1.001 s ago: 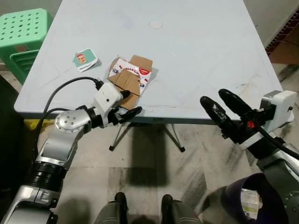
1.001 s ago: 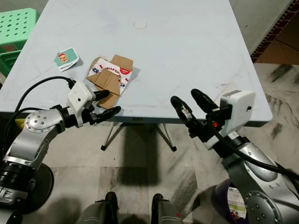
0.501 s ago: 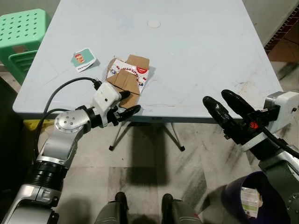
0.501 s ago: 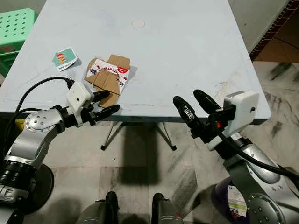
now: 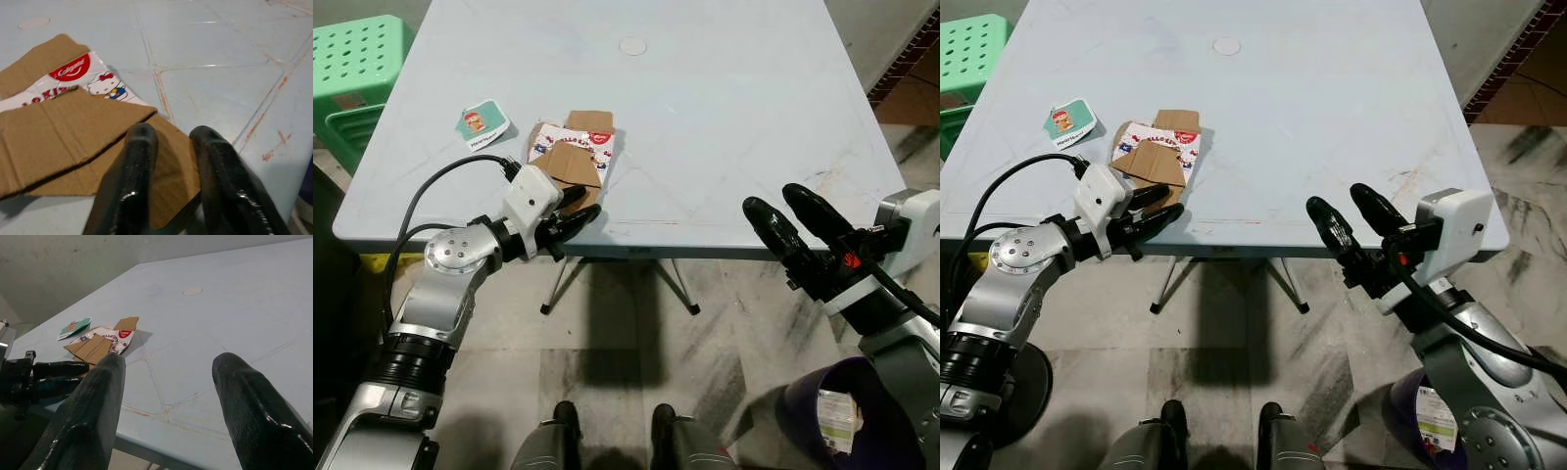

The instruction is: Picking trash to rubbish bin

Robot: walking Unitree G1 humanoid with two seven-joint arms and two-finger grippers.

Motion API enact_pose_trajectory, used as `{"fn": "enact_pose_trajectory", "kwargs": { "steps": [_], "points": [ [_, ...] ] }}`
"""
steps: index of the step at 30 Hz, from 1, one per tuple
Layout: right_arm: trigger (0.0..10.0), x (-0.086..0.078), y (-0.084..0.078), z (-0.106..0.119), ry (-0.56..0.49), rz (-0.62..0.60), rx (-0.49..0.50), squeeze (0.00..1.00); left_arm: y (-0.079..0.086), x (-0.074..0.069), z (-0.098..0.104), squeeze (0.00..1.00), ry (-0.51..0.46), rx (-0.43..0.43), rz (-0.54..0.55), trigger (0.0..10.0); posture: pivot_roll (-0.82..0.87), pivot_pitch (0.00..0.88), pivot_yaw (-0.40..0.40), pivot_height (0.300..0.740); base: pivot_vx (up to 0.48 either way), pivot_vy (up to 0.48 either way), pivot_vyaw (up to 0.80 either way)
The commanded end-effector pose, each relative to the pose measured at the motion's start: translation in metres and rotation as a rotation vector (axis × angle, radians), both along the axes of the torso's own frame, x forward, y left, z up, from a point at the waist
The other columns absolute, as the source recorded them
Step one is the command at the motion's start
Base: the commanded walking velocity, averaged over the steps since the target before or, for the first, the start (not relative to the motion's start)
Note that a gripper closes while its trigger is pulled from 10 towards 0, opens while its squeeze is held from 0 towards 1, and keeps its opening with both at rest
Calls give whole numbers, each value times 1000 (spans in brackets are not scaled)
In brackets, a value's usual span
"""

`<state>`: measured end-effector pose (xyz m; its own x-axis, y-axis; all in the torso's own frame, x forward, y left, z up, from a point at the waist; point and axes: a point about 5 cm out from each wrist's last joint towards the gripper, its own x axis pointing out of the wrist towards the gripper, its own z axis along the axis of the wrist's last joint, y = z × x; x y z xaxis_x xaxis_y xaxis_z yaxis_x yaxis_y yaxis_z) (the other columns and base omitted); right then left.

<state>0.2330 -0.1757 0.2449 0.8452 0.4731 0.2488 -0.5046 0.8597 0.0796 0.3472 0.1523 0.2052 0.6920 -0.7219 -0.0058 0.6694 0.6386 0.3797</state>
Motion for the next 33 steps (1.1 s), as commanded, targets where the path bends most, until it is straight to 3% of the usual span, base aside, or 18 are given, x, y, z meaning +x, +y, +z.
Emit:
{"fn": "enact_pose_trajectory", "kwargs": {
  "steps": [1, 19, 27, 33],
  "points": [
    [10000, -4, -1, 3, -13, 3, -8, 0, 3, 0, -7, 0, 27, 1, 16, 0, -163, 373, -25, 740, 0, 0, 0],
    [10000, -3, -1, 4, -21, 0, -1, 0, 0, 1, -3, 0, 13, -14, 11, 0, -158, 348, -21, 740, 0, 0, 0],
    [10000, -1, 0, 4, -29, 3, 5, 0, -1, 2, 17, 0, -56, -67, 23, 0, -150, 331, -19, 740, 0, 0, 0],
    [10000, 3, 0, 4, -34, 1, 10, 0, -8, 0, 50, 0, -151, -161, 34, 0, -137, 333, -21, 740, 0, 0, 0]
  ]
}}
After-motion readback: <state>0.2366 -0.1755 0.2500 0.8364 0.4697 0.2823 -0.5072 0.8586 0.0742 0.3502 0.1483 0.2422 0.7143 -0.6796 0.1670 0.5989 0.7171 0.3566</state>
